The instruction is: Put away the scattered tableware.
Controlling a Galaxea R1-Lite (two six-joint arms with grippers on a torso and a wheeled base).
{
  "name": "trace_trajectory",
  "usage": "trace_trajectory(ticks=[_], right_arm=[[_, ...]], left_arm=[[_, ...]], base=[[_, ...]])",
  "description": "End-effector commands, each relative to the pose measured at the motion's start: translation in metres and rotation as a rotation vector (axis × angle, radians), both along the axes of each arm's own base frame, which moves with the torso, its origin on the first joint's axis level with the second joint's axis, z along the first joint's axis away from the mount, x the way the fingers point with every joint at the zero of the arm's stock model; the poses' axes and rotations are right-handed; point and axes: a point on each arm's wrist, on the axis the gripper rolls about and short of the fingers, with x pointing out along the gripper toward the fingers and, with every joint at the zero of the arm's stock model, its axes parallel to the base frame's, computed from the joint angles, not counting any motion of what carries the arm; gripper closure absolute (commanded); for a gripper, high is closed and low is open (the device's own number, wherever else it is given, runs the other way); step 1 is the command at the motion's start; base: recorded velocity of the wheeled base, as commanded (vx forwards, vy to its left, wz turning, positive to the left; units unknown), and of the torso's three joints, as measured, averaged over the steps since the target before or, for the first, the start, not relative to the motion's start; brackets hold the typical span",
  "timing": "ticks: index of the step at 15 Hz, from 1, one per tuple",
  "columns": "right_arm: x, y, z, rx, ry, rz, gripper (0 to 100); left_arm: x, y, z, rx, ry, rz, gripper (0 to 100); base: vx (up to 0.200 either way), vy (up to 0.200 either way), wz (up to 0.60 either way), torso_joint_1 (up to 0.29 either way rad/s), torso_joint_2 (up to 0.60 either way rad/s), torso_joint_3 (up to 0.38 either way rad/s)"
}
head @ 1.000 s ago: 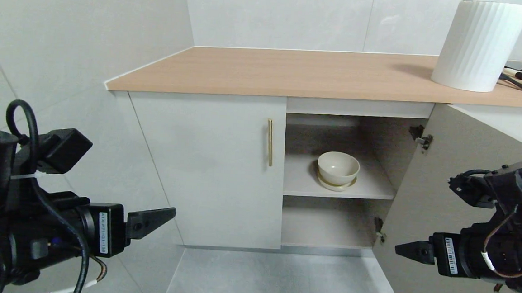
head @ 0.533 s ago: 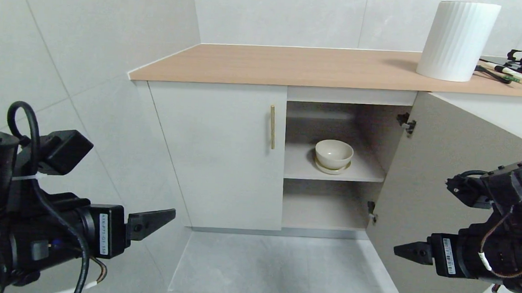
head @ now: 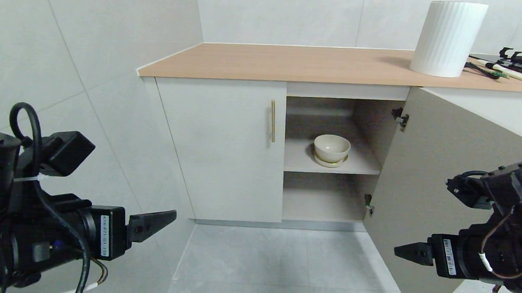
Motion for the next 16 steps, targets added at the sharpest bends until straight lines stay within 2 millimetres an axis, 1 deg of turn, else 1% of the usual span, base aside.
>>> trace_trajectory(ticks=[1,4,7,12,16], right_arm=[[-0.0008,-0.0008,0.0009,-0.005,-0.007,-0.007,0],[-0.0016,-0.0014,0.0018,-0.009,-0.013,-0.013,0],[-0.0016,-0.0029,0.0007,-0.051,-0.007,-0.043,0],[-0.0023,-0.0043,0.0008,-0.059,-0.005,-0.052,0],[-0.0061,-0.0064,0.0011,-0.088,0.044,-0.051,0]], left_arm=[[0.0002,-0.0003,-0.0007,0.001,0.003,-0.001,0],[0.0002,0.0,-0.0011,0.009,0.003,-0.002,0],[-0.0009,0.0007,-0.0047,0.052,0.002,-0.021,0],[-0.0012,0.0005,-0.0051,0.054,0.003,-0.024,0],[-0.0012,0.0005,-0.0051,0.054,0.003,-0.024,0]], base=[[0.0,0.0,0.0,0.0,0.0,0.0],[0.0,0.0,0.0,0.0,0.0,0.0],[0.0,0.0,0.0,0.0,0.0,0.0],[0.0,-0.2,0.0,0.002,0.0,0.0],[0.0,-0.2,0.0,0.002,0.0,0.005]])
